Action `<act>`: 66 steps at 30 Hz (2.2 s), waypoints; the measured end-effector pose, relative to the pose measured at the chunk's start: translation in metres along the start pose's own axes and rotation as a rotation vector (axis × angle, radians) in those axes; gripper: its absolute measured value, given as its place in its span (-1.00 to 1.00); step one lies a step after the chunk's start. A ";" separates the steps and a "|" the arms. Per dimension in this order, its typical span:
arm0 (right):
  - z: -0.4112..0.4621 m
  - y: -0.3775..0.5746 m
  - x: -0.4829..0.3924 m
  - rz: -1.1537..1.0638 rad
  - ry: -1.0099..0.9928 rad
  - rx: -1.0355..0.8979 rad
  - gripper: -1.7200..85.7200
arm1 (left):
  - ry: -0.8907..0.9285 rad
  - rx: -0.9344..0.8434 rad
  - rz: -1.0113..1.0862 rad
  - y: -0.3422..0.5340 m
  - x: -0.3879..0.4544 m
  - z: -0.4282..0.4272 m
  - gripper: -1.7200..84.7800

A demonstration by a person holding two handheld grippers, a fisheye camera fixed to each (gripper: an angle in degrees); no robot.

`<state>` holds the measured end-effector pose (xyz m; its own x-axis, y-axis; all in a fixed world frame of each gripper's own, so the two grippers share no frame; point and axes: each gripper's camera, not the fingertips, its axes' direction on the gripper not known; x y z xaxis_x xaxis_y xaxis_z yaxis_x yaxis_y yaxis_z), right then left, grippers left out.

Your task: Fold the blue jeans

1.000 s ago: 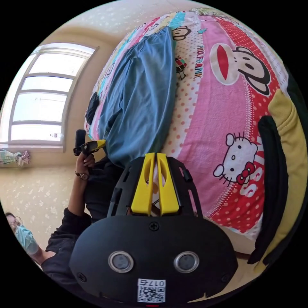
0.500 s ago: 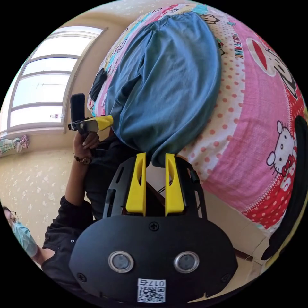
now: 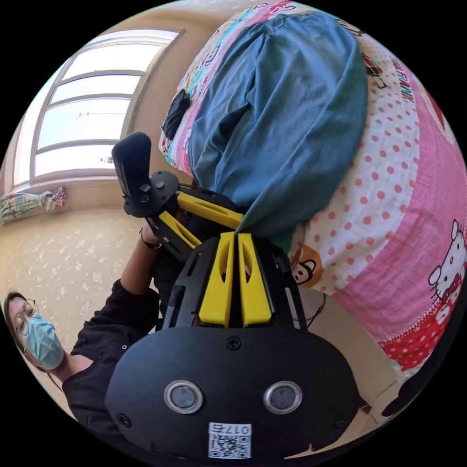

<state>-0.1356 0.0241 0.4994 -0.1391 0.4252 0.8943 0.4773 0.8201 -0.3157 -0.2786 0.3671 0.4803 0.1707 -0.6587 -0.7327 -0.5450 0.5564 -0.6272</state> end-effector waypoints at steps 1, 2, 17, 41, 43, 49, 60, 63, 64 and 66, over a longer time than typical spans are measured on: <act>0.001 -0.005 -0.005 -0.012 0.008 0.005 -0.93 | -0.008 -0.003 -0.010 0.001 -0.001 0.001 -0.64; 0.002 -0.008 -0.007 -0.016 0.012 0.006 -0.93 | -0.012 -0.004 -0.028 0.001 -0.004 0.002 -0.64; -0.029 -0.061 0.023 0.064 -0.180 0.185 -0.92 | 0.151 -0.039 -0.063 0.011 -0.005 0.006 -0.88; -0.043 -0.378 0.054 0.293 0.461 0.346 -0.81 | 0.271 0.035 -0.073 0.004 0.050 -0.051 -0.85; -0.037 -0.378 0.043 0.258 0.472 0.401 -0.88 | 0.326 0.046 -0.096 0.007 0.050 -0.059 -0.85; -0.021 -0.401 -0.058 -0.100 0.397 0.549 -0.92 | 0.549 0.206 -0.234 0.054 0.037 -0.112 -0.88; 0.108 -0.493 -0.171 -0.225 0.240 0.429 -0.94 | 0.441 0.307 -0.510 0.110 0.056 -0.148 -0.94; 0.146 -0.501 -0.169 -0.258 0.183 0.382 -0.93 | 0.414 0.293 -0.624 0.127 0.058 -0.144 -0.95; 0.160 -0.504 -0.165 -0.266 0.156 0.344 -0.93 | 0.408 0.282 -0.653 0.130 0.058 -0.142 -0.95; 0.179 -0.507 -0.154 -0.246 0.139 0.266 -0.91 | 0.395 0.229 -0.748 0.137 0.058 -0.133 -0.95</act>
<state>-0.5116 -0.3889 0.4652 -0.0931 0.1627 0.9823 0.1999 0.9695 -0.1417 -0.4524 0.3382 0.3872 0.0974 -0.9952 0.0104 -0.2181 -0.0315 -0.9754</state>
